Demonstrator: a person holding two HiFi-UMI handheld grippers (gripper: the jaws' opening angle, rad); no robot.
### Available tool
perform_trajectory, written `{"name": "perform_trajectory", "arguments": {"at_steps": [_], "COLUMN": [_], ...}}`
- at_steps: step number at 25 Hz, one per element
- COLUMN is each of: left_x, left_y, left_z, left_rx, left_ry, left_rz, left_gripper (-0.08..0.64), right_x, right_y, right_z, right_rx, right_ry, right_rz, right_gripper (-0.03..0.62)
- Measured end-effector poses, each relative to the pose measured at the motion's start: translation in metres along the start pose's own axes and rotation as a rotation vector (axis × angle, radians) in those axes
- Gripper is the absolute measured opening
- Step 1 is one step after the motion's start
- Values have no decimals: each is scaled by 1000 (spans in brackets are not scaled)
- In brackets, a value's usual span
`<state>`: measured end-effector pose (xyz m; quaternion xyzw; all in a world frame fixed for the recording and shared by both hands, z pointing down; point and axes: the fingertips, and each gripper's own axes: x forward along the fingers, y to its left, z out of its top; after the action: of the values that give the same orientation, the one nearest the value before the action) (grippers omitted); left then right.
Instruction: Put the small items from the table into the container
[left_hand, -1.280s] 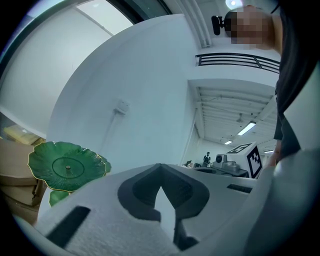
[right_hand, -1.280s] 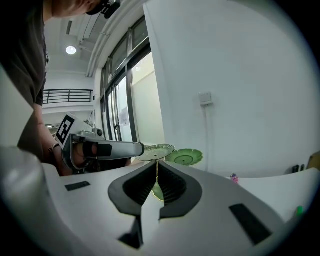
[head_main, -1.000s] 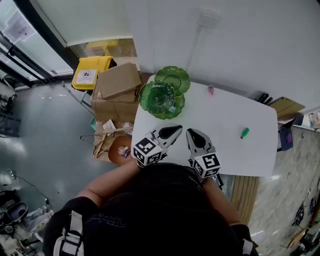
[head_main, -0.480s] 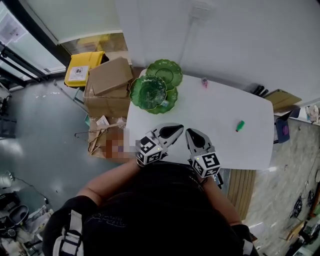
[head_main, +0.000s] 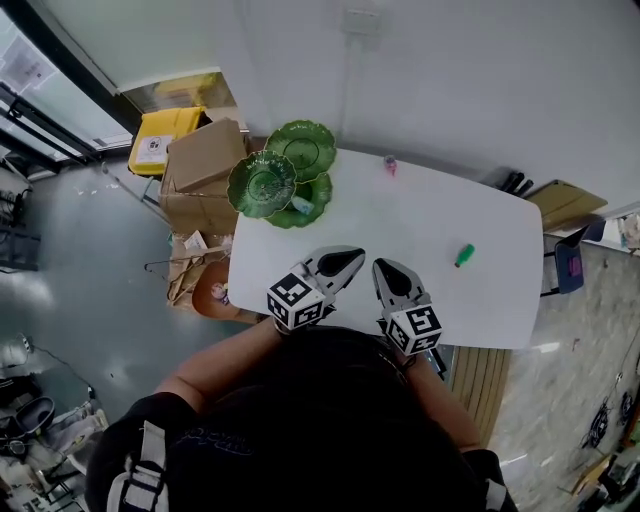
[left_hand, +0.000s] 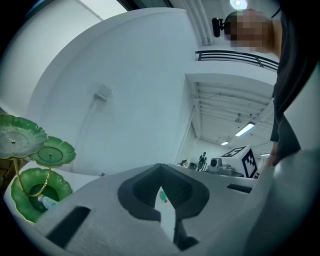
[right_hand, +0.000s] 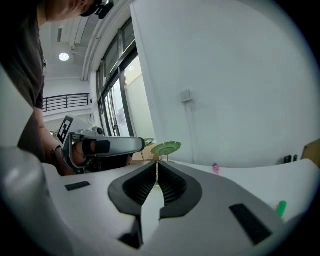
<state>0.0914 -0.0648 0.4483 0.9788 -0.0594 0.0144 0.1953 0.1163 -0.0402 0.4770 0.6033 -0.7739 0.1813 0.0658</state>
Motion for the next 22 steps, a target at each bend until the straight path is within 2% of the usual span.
{"name": "perform_trajectory", "arguments": {"at_steps": [4,10,17,22], "left_x": [41,84,90,86], "left_y": [-26,-64,-86,-88], "left_z": [-9,-21,-39,-42], "left_rx": [-1,20,7,1], "left_ry": [4,-18,-37,-39], "left_rz": [34,124,248,295], "left_gripper": [4,5,5,5], "right_x": [-28,-65,-86,-86], "right_y": [-39,-81,-94,-90], "right_z": [3,2,-12,-16], "right_rx": [-3,-18,-17,-13], "right_ry": [2,12,39,53], "right_rz": [36,130,241,286], "right_gripper": [25,25,25,25]}}
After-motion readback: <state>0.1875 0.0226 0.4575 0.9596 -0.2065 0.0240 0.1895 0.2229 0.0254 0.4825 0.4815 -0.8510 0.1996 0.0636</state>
